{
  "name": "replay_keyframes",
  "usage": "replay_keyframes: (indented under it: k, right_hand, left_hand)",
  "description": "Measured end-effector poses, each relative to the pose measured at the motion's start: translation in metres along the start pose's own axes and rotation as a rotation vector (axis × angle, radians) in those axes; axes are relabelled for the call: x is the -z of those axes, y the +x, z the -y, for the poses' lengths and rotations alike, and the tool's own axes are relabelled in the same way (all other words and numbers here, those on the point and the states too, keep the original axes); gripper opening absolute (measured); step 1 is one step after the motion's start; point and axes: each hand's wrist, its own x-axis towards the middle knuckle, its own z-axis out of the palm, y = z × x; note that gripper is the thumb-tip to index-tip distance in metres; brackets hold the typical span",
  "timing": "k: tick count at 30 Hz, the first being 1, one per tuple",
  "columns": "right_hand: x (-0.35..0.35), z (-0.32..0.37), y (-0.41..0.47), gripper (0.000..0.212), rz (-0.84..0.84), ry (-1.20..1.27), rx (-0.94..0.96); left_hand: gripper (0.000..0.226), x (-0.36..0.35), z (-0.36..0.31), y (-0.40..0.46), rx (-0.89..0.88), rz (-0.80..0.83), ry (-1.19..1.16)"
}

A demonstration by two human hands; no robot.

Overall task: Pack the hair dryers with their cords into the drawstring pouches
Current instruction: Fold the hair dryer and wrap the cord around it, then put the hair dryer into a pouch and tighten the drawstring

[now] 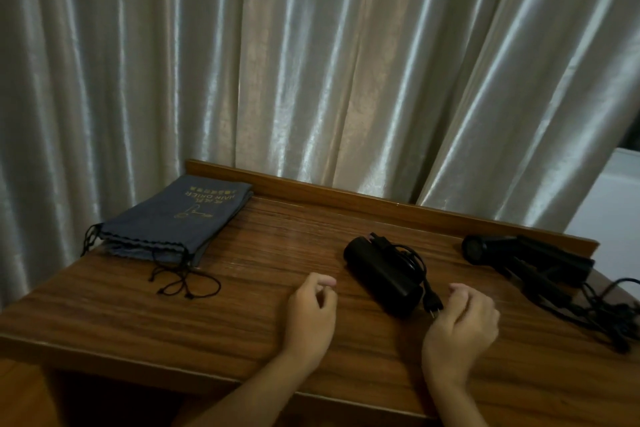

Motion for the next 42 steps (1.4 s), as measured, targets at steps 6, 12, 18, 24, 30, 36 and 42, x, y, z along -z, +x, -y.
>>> replay_keyframes:
  k: [6, 12, 18, 24, 30, 36, 42]
  right_hand:
    - [-0.026, 0.07, -0.067, 0.017, 0.403, 0.102, 0.483]
    - [-0.113, 0.173, -0.137, 0.032, 0.901, 0.04, 0.505]
    - [-0.172, 0.218, -0.149, 0.054, 1.017, -0.127, 0.471]
    - [-0.183, 0.231, -0.136, 0.028, 0.896, 0.012, 0.291]
    - [-0.166, 0.239, -0.097, 0.027, 0.758, 0.28, 0.105]
    - [-0.134, 0.213, -0.066, 0.015, 0.694, 0.29, 0.19]
    - [-0.09, 0.163, -0.04, 0.019, 0.665, 0.083, 0.19]
  left_hand:
    - [0.014, 0.169, 0.009, 0.027, -0.438, -0.434, 0.768]
    - [0.028, 0.231, 0.033, 0.042, 0.025, -0.696, 0.847]
    - [0.041, 0.236, 0.039, 0.055, 0.09, -0.598, 0.667]
    - [0.034, 0.234, 0.037, 0.052, -0.019, -0.61, 0.72]
    - [0.036, 0.232, 0.031, 0.044, -0.224, -0.736, 0.911]
    - [0.028, 0.197, 0.008, 0.043, -0.391, -0.397, 0.997]
    - [0.012, 0.15, -0.021, 0.041, -0.035, -0.265, 0.128]
